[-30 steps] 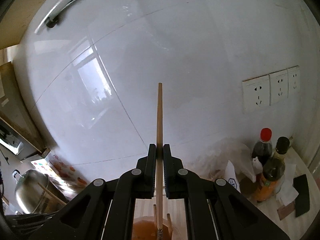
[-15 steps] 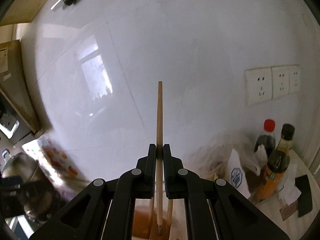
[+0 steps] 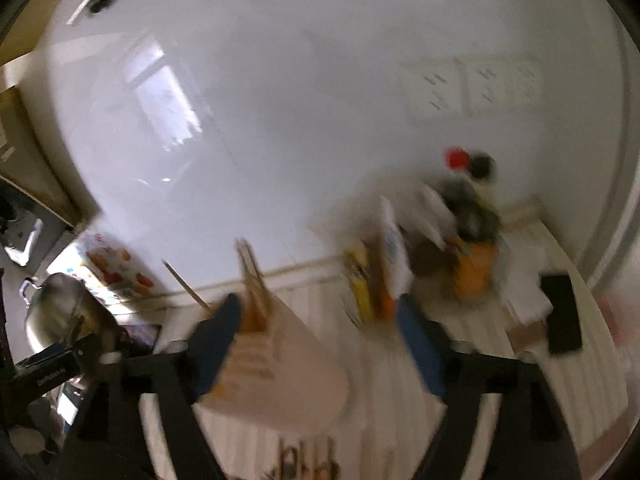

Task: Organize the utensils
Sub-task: 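Grasp a chopstick with the left tool while the right tool grasps another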

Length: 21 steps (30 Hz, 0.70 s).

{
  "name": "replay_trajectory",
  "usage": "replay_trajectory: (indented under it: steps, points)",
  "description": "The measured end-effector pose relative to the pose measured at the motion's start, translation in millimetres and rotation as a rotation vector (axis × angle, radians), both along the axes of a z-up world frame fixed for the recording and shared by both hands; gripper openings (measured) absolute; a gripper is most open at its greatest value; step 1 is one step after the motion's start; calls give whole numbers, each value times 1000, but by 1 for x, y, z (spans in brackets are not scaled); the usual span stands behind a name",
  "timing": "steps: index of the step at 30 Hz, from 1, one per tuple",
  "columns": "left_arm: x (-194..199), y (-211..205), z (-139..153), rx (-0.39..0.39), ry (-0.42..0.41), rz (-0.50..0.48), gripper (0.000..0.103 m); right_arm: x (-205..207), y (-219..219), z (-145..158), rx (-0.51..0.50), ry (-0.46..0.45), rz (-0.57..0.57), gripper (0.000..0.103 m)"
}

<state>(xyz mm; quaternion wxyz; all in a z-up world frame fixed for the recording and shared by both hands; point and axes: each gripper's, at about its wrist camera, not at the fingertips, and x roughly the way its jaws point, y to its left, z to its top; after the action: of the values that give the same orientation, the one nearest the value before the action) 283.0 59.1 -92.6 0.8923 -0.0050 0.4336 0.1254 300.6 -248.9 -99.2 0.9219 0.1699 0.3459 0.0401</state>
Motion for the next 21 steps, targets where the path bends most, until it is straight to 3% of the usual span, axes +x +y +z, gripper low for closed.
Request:
replay_trajectory:
  steps: [4, 8, 10, 12, 13, 14, 16, 21]
  points:
    - [-8, -13, -48, -25, 89, -53, 103, -19, -12, -39, -45, 132, -51, 92]
    - [-9, -35, -106, -27, 229, -124, 103, -28, -21, -82, -55, 283, -58, 91]
    - [-11, -47, -131, -33, 285, -168, 103, -31, -22, -112, -38, 378, -31, 80]
    - [-13, -59, -154, -24, 348, -196, 101, -31, -16, -136, -33, 464, -8, 51]
    - [-12, -65, -169, -20, 391, -213, 98, -32, -14, -150, -30, 503, 3, 47]
    - [-12, -68, -179, -20, 418, -219, 93, -34, -12, -164, -30, 540, 11, 42]
    - [-11, -75, -202, -41, 486, -236, 69, -39, -6, -190, -28, 604, 32, 33]
    - [-10, -85, -241, -80, 590, -260, 44, -46, 5, -224, -39, 704, 52, 32]
